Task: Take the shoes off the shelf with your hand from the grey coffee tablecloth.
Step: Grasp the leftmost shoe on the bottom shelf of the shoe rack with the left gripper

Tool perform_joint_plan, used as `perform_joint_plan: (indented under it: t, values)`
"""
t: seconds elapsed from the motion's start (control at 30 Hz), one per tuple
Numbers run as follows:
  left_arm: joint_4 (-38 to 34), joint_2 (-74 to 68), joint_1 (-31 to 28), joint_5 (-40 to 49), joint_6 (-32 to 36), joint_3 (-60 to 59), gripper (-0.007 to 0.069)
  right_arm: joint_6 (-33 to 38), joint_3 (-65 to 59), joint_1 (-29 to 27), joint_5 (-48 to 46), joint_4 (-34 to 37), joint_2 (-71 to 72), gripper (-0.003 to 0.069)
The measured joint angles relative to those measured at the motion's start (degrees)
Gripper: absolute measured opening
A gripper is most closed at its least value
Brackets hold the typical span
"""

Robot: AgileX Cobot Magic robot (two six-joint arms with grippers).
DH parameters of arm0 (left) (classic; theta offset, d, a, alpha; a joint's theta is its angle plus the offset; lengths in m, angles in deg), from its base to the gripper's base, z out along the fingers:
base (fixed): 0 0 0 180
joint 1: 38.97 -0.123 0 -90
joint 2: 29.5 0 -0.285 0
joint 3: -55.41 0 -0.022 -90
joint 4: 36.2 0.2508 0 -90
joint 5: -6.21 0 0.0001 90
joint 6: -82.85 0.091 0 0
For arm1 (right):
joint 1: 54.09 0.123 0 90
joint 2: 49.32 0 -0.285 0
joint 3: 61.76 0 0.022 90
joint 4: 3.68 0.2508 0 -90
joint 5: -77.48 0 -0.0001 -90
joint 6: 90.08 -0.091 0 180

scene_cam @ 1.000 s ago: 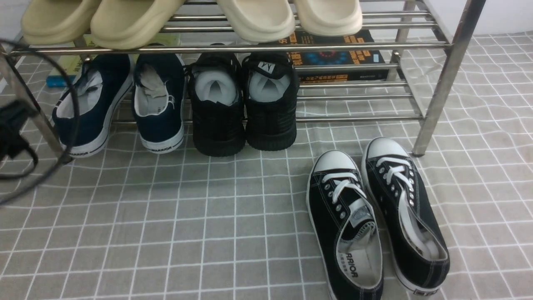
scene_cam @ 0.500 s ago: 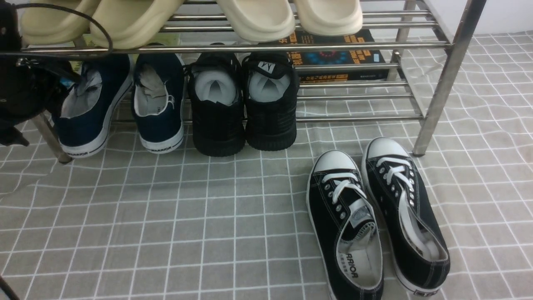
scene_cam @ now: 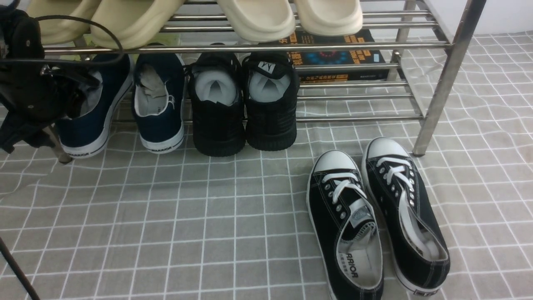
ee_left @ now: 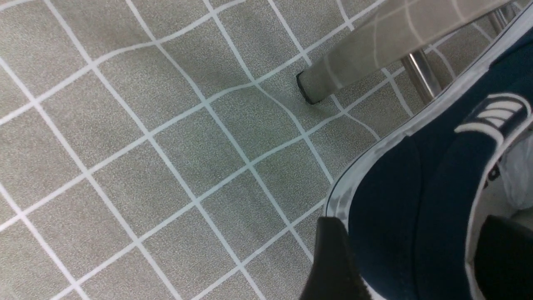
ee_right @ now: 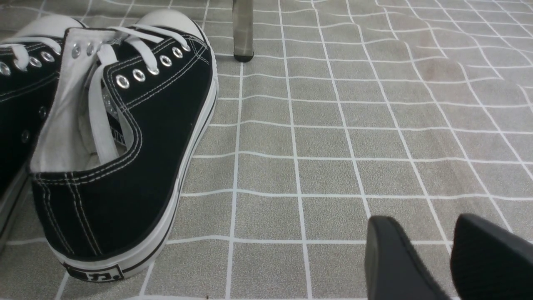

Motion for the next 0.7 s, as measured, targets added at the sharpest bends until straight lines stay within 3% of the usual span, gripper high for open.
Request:
perform_joint_plan:
  t: [0.4,0.53,0.63,0.7]
  values:
    - [1.8,-2.6,0.0,-2.5,-0.2,0.1,0.0463,0.0,0.0,0.0,0.0,0.0,0.0,0.0239]
    - [1.6,-2.8,-0.1,-2.6,-0.2,0.1,0.0427,0.0,0.0,0.0,0.0,0.0,0.0,0.0239]
    - [0.7,-2.9,-0.1,-2.2,-0.2,0.2,0.0296,0.0,0.0,0.0,0.0,0.0,0.0,0.0239]
    - [-1.8,-3.1,-0.3,0.7,1.1,0.2,0.0129,0.0,0.0,0.0,0.0,0.0,0.0,0.0239]
